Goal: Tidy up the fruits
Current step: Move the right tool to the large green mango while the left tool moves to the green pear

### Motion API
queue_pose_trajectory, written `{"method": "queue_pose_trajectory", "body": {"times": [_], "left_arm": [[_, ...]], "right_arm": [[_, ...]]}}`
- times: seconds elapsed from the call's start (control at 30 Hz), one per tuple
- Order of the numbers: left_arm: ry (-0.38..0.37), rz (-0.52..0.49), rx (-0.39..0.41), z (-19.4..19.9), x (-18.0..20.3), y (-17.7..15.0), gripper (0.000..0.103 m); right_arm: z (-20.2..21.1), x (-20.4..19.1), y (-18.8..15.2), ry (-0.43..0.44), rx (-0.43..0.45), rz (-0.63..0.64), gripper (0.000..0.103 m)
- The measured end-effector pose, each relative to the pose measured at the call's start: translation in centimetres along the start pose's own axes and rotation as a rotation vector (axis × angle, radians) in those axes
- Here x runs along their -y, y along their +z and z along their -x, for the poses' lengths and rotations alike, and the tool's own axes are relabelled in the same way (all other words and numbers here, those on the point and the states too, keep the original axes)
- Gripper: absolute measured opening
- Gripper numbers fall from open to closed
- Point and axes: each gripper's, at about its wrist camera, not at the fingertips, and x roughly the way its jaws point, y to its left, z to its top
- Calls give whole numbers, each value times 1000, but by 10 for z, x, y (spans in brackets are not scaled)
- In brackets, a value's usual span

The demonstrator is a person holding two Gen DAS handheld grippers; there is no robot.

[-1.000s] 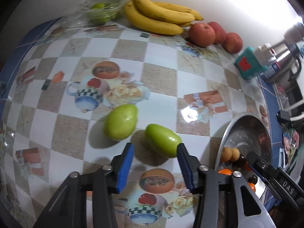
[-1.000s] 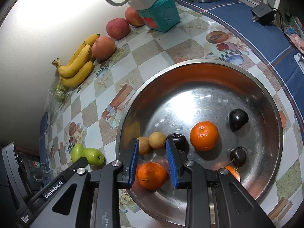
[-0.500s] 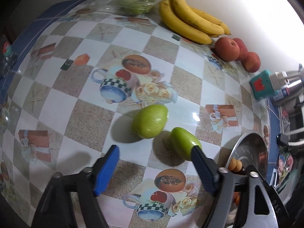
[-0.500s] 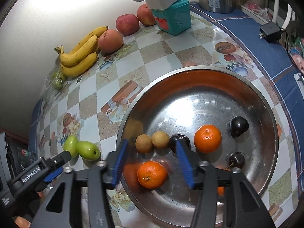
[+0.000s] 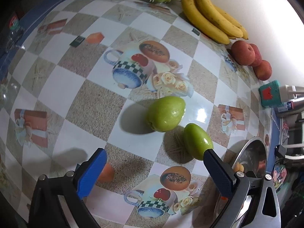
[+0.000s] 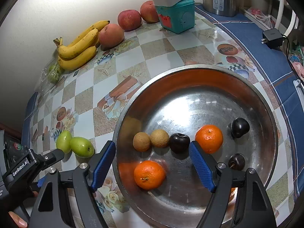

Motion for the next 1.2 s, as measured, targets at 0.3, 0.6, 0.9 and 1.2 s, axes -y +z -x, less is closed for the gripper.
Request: {"method": "queue_pose_trajectory", "body": {"times": [0.3, 0.6, 0.9, 1.2], "left_arm": [[12, 26, -5, 0, -9, -1, 103], [12, 29, -6, 0, -11, 1, 103], [39, -8, 58, 17, -11, 8, 103], [146, -43, 175, 41, -29, 23, 103]], "right_arm": [[-1, -2, 0, -5, 14, 17, 92], [0, 0, 1, -13, 25, 8, 101], [6, -9, 2, 12, 56, 47, 101], [5, -34, -5, 57, 54, 126, 101]]}}
